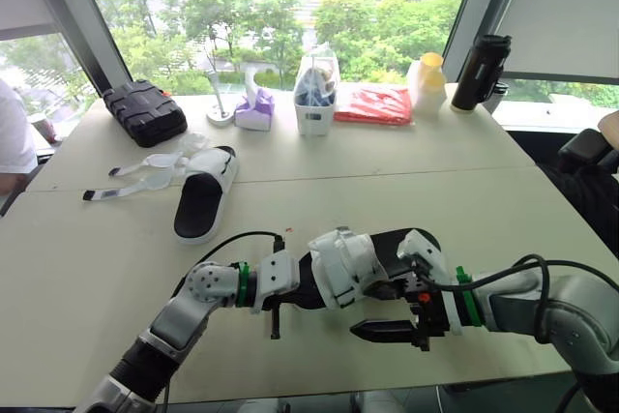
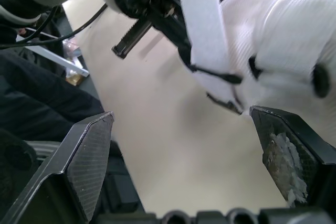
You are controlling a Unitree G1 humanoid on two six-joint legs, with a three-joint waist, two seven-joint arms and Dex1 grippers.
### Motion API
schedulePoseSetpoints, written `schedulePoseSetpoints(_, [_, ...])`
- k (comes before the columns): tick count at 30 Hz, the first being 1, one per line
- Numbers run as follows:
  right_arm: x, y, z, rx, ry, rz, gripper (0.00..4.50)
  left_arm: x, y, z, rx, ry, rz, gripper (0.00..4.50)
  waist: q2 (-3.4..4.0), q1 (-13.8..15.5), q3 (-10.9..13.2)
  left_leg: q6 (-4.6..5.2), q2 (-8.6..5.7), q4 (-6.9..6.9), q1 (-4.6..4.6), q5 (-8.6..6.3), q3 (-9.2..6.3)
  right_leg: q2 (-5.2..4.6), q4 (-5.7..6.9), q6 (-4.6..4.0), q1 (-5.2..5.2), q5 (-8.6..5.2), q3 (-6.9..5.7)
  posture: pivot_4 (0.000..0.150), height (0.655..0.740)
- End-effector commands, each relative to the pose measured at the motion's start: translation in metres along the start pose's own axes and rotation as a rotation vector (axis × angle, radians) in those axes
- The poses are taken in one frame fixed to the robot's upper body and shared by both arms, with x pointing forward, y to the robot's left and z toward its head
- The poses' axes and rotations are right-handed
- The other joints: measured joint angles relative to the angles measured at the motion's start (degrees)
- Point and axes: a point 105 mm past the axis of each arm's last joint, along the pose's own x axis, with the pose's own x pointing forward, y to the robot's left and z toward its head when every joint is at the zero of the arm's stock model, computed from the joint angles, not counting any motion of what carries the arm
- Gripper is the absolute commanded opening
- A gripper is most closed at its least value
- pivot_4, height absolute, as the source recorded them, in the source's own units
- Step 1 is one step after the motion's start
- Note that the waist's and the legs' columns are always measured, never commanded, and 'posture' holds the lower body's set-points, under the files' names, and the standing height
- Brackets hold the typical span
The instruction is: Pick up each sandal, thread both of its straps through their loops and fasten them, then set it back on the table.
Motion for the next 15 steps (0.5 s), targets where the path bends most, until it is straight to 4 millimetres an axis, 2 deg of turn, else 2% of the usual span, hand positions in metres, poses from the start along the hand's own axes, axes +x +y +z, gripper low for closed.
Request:
schedulePoseSetpoints(1, [0.005,0.002,0.008,-0.031,-0.032,0.009,4.48,-0.001,-0.020,-0.048,-0.119,0.176,-0.051,0.00,0.00,0.01,0.00,0.00,0.00,0.00,0.00,0.00,0.00,0.00,0.00,0.00,0.00,0.00,0.00,0.150,0.7400])
schedulePoseSetpoints(9, [0.011,-0.002,0.008,-0.041,-0.033,0.005,4.48,-0.002,-0.021,-0.048,-0.120,0.177,-0.050,0.00,0.00,-0.01,0.00,0.00,0.00,0.00,0.03,0.00,0.00,0.00,0.00,0.00,0.01,0.00,0.00,0.150,0.7400])
schedulePoseSetpoints(15, [0.017,0.003,0.011,-0.028,-0.043,0.053,4.48,-0.002,-0.021,-0.048,-0.121,0.177,-0.047,0.00,0.01,-0.12,-0.02,0.00,0.02,0.00,0.08,0.00,0.00,0.01,0.02,0.00,0.02,0.00,0.00,0.150,0.7400])
